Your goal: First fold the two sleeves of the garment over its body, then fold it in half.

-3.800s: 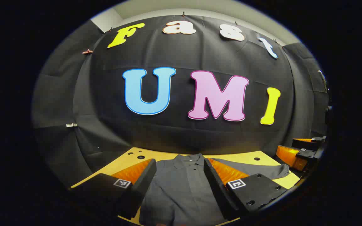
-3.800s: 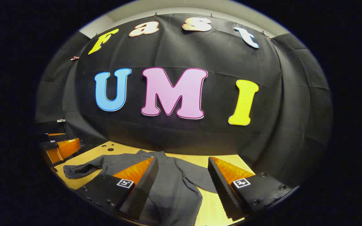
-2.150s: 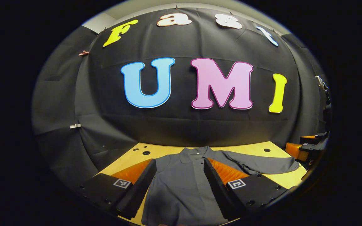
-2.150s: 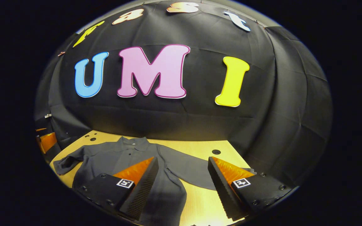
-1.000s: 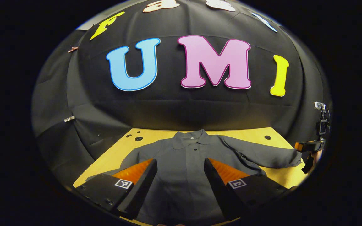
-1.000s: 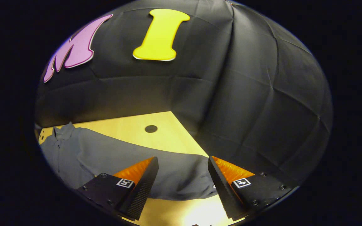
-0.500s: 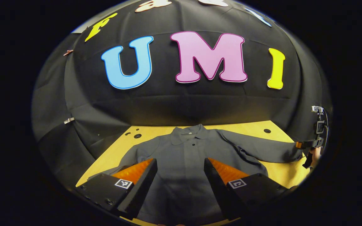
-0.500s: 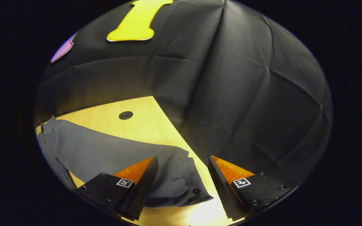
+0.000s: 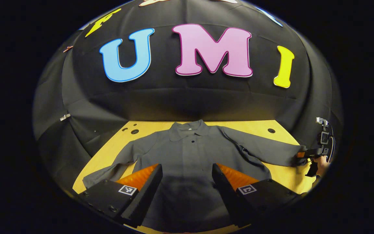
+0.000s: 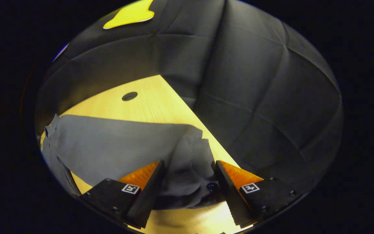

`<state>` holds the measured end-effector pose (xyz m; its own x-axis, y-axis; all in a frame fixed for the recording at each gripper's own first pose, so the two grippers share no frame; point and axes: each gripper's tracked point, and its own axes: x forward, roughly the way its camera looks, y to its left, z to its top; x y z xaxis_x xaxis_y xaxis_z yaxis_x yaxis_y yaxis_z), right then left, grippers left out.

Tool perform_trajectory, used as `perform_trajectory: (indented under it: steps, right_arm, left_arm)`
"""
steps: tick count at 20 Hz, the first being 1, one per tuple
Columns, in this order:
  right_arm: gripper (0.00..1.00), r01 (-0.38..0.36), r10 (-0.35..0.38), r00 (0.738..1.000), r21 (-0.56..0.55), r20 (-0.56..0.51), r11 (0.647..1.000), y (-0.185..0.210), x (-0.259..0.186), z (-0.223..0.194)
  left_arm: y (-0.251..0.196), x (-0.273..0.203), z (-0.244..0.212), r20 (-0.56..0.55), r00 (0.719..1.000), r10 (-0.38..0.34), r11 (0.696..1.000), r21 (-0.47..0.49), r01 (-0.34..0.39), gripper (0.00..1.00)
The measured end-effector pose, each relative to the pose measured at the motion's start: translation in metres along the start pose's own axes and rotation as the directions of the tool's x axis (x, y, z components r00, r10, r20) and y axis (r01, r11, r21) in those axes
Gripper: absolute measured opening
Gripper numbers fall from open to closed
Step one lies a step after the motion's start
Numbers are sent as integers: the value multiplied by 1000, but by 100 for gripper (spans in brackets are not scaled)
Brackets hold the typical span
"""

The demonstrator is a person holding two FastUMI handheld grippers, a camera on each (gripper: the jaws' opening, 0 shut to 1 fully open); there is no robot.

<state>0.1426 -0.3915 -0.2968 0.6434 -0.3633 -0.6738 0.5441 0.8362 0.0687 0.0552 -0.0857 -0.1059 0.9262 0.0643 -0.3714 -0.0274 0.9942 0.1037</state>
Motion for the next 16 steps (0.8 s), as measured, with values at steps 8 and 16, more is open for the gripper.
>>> perform_trajectory:
  steps: [8,16]
  right_arm:
    - [34,-4,6,999,44,-40,999,-9,-12,0]
    - [6,-83,85,996,-43,28,996,2,-45,57]
  left_arm:
    - [20,-6,-21,-38,999,21,997,-72,-24,97]
    - [76,-12,-43,-70,992,100,985,-135,-109,97]
